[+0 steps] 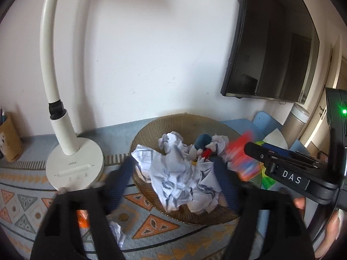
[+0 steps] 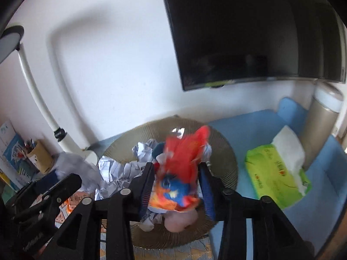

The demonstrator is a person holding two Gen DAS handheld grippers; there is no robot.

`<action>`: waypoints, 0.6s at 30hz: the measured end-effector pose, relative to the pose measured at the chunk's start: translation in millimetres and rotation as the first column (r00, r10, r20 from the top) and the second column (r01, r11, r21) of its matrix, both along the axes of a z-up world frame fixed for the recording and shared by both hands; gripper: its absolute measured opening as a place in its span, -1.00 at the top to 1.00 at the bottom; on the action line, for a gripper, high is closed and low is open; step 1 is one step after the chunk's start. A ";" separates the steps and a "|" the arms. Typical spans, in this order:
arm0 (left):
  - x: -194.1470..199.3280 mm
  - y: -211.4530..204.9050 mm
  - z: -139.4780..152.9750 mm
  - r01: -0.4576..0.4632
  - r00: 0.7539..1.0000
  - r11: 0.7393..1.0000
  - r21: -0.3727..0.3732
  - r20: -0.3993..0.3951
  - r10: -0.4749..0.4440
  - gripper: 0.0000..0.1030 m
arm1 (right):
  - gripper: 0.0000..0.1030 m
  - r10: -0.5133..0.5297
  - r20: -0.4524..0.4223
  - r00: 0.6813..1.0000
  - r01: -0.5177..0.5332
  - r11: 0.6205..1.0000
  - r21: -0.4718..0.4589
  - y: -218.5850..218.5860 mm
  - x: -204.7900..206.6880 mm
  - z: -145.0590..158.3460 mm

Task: Organize objects
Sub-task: 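Carry snack bag and paper ball over the gold bowl and open both grippers, then withdraw both open grippers from the bowl toward the rug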

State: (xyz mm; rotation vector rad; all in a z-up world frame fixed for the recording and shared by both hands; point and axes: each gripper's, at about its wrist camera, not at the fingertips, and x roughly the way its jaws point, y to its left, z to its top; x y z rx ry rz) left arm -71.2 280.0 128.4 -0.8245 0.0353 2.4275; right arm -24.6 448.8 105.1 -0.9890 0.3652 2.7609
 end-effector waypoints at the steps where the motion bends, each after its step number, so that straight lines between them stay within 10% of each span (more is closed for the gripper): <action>1: 1.7 -4.4 -1.4 -0.004 1.000 1.000 0.002 0.002 0.004 -0.51 | 0.15 -0.006 0.004 1.000 0.006 1.000 0.010 0.1 3.0 -0.5; 11: 46.5 -109.8 -17.4 -0.164 0.985 0.986 0.005 0.063 0.164 -0.54 | -0.23 0.159 -0.040 0.986 -0.159 0.987 0.004 -59.4 70.9 3.1; 18: 78.3 -212.1 -66.1 -0.397 0.912 0.918 0.012 0.123 0.392 -0.99 | -0.25 0.366 0.051 0.929 -0.366 0.931 -0.013 -149.4 91.8 -52.4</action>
